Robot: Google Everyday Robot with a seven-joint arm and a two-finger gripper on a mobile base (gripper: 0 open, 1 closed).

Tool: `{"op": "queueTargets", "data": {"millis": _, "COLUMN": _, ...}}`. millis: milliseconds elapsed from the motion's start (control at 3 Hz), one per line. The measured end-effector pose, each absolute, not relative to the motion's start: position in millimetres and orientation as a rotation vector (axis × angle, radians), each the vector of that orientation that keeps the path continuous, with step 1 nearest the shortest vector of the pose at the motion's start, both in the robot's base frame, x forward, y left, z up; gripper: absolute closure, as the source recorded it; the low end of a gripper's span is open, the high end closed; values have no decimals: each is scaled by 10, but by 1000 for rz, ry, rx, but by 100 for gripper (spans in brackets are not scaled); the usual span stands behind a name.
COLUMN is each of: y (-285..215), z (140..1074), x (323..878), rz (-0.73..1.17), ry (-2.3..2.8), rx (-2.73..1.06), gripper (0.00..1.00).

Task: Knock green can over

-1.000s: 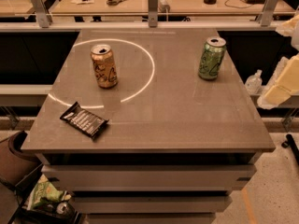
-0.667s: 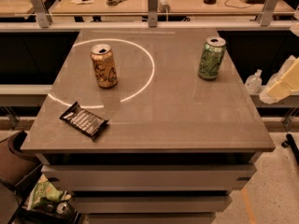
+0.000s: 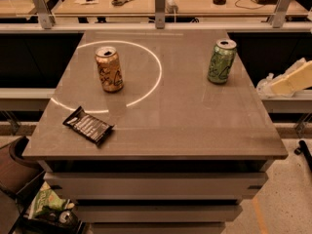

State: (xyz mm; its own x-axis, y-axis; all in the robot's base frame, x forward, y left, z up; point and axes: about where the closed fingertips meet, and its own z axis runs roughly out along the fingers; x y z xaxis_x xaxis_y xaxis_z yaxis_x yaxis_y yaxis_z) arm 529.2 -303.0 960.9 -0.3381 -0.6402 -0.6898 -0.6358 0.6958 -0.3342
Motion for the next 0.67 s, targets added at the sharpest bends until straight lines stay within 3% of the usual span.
{"op": "queueTargets", "data": {"millis": 667, "y": -2851, "z": 9488, "x": 5828, "rz": 156, "ry": 1873, "rx": -858, "gripper": 0}}
